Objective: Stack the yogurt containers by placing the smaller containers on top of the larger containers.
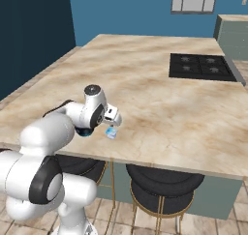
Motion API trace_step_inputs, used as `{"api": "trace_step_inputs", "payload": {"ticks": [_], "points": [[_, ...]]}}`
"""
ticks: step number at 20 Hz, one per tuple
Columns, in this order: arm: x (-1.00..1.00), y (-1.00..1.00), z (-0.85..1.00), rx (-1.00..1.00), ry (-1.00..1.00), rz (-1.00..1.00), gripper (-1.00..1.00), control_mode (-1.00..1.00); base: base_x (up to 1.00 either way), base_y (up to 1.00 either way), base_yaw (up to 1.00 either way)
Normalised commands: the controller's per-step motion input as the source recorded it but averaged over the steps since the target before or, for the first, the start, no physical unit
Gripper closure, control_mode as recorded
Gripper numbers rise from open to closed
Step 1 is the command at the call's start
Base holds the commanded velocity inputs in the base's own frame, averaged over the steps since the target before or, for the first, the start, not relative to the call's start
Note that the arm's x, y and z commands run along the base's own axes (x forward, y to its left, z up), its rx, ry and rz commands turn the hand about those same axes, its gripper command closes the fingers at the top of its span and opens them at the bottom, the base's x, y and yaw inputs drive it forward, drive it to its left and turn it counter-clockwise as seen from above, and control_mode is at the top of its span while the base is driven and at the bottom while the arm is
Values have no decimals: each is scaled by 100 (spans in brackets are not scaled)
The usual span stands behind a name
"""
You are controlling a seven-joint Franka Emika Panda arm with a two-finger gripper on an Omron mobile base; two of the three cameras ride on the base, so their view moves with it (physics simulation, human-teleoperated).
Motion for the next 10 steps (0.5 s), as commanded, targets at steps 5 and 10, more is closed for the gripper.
{"api": "trace_step_inputs", "payload": {"ticks": [5, 10], "points": [[10, -4, -9, 0, 0, 0, -100, -100, 0, 0, 0], [8, -6, -16, 0, 0, 0, -100, -100, 0, 0, 0]]}}
